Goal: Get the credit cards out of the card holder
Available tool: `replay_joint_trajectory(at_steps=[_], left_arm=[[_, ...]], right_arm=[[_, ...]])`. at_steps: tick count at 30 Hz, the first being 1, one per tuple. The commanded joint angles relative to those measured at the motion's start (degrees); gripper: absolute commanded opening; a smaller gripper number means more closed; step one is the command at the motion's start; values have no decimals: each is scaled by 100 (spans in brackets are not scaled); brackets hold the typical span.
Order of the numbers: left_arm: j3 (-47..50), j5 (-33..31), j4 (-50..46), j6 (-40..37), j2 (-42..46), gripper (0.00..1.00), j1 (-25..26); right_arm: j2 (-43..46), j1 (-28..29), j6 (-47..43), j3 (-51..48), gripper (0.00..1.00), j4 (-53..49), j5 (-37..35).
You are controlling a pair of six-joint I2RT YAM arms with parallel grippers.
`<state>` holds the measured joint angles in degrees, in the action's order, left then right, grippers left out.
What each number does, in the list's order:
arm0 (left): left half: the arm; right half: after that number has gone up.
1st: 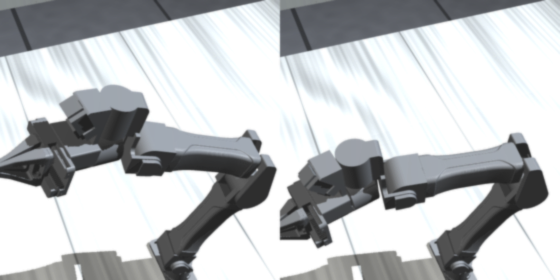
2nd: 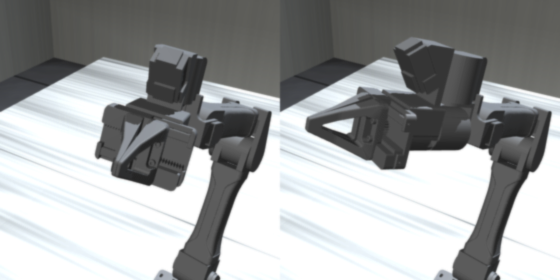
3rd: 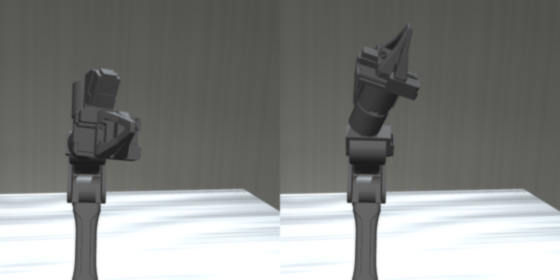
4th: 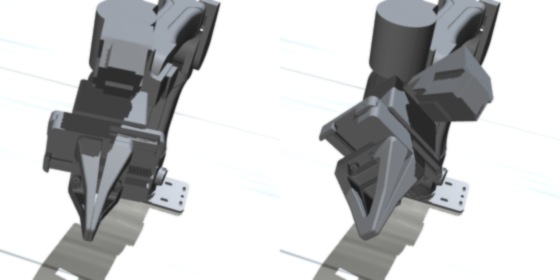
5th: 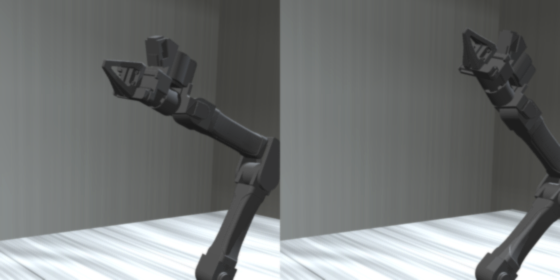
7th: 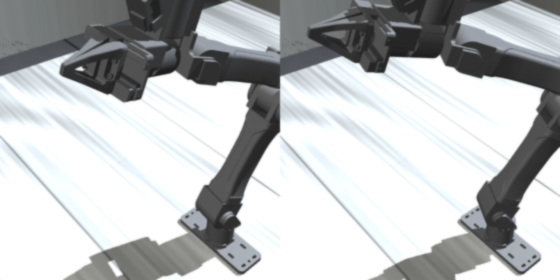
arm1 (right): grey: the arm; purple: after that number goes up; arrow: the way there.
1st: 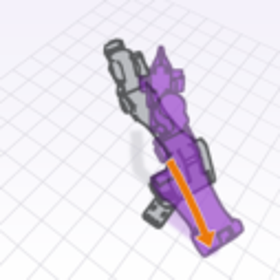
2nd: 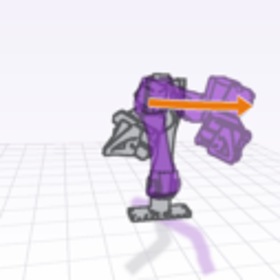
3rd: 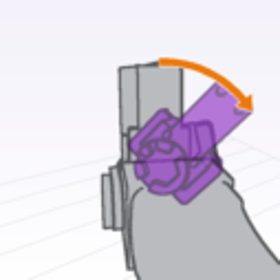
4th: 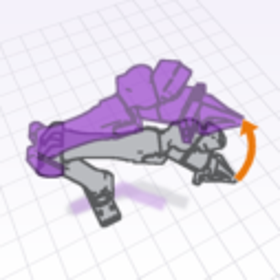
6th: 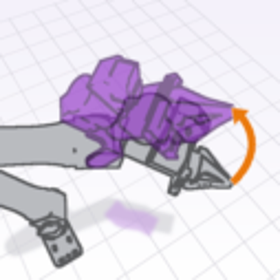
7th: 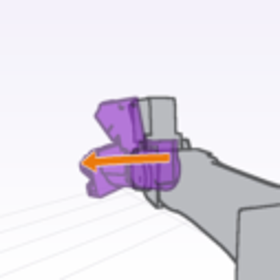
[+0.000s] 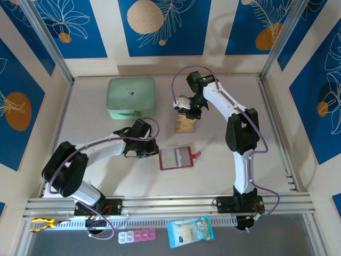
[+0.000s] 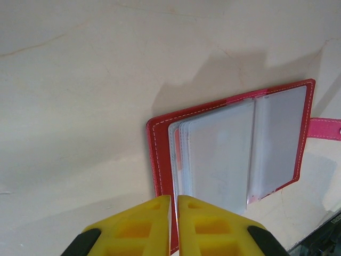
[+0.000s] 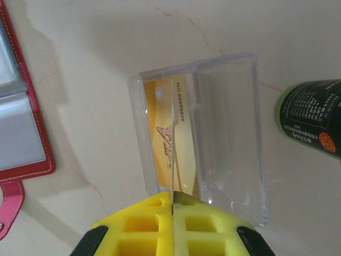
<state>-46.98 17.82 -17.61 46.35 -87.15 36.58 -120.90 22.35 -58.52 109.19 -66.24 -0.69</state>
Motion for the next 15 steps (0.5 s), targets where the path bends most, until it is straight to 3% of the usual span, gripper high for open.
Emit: replay_joint_trajectory(at_steps=[1,15], left_arm=[[-13,109,-32,-67,-56,11,-75],[22,149,7,-87,-39,10,-96]], right_arm=[[-166,-29,-95,127,2,-38,141],[-118,201,161,-518,2,-126,268]])
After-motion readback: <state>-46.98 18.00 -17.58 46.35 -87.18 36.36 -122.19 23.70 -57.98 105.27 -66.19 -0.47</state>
